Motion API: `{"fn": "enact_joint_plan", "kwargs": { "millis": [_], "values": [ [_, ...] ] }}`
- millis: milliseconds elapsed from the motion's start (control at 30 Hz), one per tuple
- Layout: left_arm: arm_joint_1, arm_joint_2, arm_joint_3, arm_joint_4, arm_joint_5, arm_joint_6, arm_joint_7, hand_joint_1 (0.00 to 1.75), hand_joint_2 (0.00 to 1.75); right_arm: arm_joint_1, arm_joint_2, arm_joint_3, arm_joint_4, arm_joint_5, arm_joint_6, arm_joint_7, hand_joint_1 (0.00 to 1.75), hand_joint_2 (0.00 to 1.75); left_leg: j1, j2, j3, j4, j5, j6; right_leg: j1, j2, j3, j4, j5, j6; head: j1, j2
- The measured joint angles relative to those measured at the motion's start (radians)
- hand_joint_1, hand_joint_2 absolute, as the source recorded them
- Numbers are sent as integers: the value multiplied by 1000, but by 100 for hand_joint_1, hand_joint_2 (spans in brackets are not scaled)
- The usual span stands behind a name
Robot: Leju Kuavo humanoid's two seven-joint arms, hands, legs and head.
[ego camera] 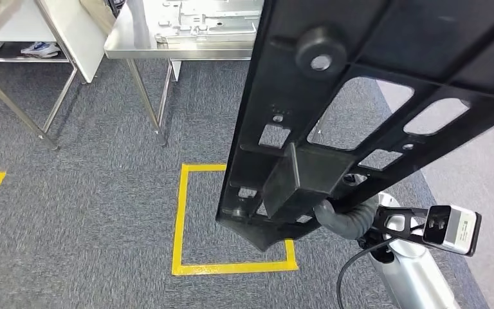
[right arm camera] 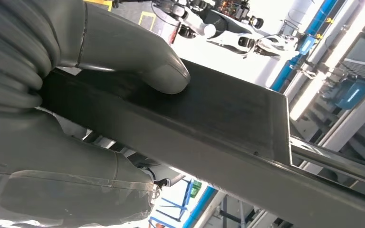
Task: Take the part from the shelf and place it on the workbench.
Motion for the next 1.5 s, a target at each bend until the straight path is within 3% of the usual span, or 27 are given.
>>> {"fn": "enact_joint_plan", "kwargs": {
  "millis": [67,100,200,233,300,333,433,467,533,567,633,667,733,767,800,833,900,967,1100,1167,1233,1267,1300,1333,1400,1467,1500],
  "values": [
    [2,0,0,0,-2,0,-2,0,175,0,1,-2,0,5,1,-3,175,175,1,1,16,-10,-6,12,-1,-8,-9,29,2,10,2,0],
    [3,0,0,0,-3,0,-2,0,175,-1,1,-4,0,6,1,-4,175,175,3,2,28,-13,-10,17,-2,-15,-31,68,-1,15,4,0],
    [4,0,0,0,-5,0,-3,0,175,1,3,-9,0,9,1,-7,175,175,4,4,60,-17,-31,23,-6,-31,-161,251,-48,27,7,0],
    [4,0,0,0,-6,0,-3,0,175,3,4,-9,0,10,1,-8,175,175,4,4,73,-18,-41,23,-6,-32,-199,287,-69,28,7,0],
    [7,0,0,0,-6,0,-3,0,175,6,4,-9,0,14,1,-8,175,175,3,3,106,-19,-65,21,-5,-33,-230,263,-76,24,8,0],
    [7,0,0,0,-6,0,-4,0,175,6,4,-9,0,16,1,-8,175,175,2,3,123,-19,-78,20,-3,-34,-225,208,-45,16,9,0],
    [6,-1,0,1,-6,0,-4,0,175,7,4,-10,0,20,-1,-7,175,175,-3,3,166,-27,-121,10,11,-40,-198,45,129,-13,9,0],
    [5,-1,0,1,-6,1,-5,0,175,8,6,-10,0,22,-2,-7,175,175,-4,3,179,-31,-128,3,14,-39,-193,25,157,-17,9,0],
    [1,-1,0,1,-7,1,-5,0,175,8,10,-11,-2,24,-3,-5,175,175,-4,5,191,-22,-117,-11,13,-32,-171,16,142,-24,8,0],
    [0,0,0,0,-7,1,-6,0,175,8,13,-11,-4,24,-3,-5,175,175,-4,6,184,9,-99,-15,11,-29,-156,7,135,-30,8,0],
    [-3,0,0,0,-8,2,-6,0,175,6,18,-12,-5,24,-4,-5,175,175,-3,6,121,120,-82,-22,8,-27,-126,-2,119,-40,4,0],
    [-4,-1,0,0,-9,3,-6,0,175,6,19,-12,-6,24,-4,-5,175,175,-3,5,76,182,-97,-24,10,-27,-114,-3,108,-44,3,0],
    [-4,0,0,0,-9,6,-6,0,175,8,22,-12,-6,24,-4,-5,175,175,-2,5,-4,255,-179,-30,12,-24,-88,-3,84,-47,1,0],
    [-3,1,0,0,-9,7,-6,0,175,9,22,-12,-6,25,-4,-5,175,175,-3,6,-30,256,-214,-31,12,-22,-72,-3,71,-48,1,0],
    [-1,1,0,0,-9,8,-6,0,175,10,22,-12,-6,24,-3,-5,175,175,-3,5,-43,232,-225,-31,14,-20,-56,-3,59,-48,1,0],
    [2,2,0,0,-9,8,-6,0,175,11,22,-12,-6,24,-3,-5,175,175,-4,5,-45,186,-199,-28,15,-18,-38,-3,47,-48,0,0],
    [7,3,0,0,-9,10,-6,0,175,12,22,-11,-5,24,-2,-6,175,175,-8,3,-39,72,-69,-12,19,-14,-10,-2,25,-45,0,0],
    [7,6,0,0,-10,10,-6,0,175,13,22,-12,-5,24,-2,-6,175,175,-14,0,-34,11,24,6,20,-11,0,-1,11,-36,1,0],
    [5,7,0,0,-11,10,-9,0,175,13,22,-15,-10,24,-2,-6,175,175,-9,2,-6,-15,36,27,19,-14,-8,41,6,-12,4,0],
    [4,7,0,0,-14,10,-10,0,175,11,22,-16,-11,24,-2,-8,175,175,-5,4,9,-23,32,31,12,-24,-61,138,-35,2,7,0],
    [3,7,0,0,-17,9,-11,0,175,11,22,-17,-11,24,-2,-8,175,175,-3,4,16,-24,23,31,0,-29,-142,261,-87,14,9,0],
    [4,7,0,0,-18,9,-11,0,175,13,22,-17,-11,24,-2,-8,175,175,-2,4,21,-24,18,29,-6,-30,-169,292,-96,19,9,0],
    [5,7,0,0,-18,9,-11,0,175,13,22,-17,-11,24,-2,-8,175,175,1,4,28,-24,12,25,-11,-31,-178,285,-83,23,9,0],
    [6,7,0,0,-18,9,-11,0,175,14,22,-17,-11,24,-2,-8,175,175,4,4,37,-24,5,21,-16,-33,-168,243,-50,26,9,0],
    [6,7,0,0,-19,9,-11,0,175,13,22,-17,-11,23,-2,-9,175,175,9,4,56,-23,-11,8,-22,-42,-113,97,38,33,10,0],
    [3,9,0,0,-19,9,-12,0,175,13,22,-18,-11,23,-2,-9,175,175,10,4,67,-27,-23,-7,-19,-50,-79,9,63,23,11,0],
    [2,9,0,0,-19,9,-12,0,175,13,22,-18,-11,23,-2,-9,175,175,9,5,71,-25,-25,-16,-17,-50,-76,0,58,13,11,0]
  ]
}}
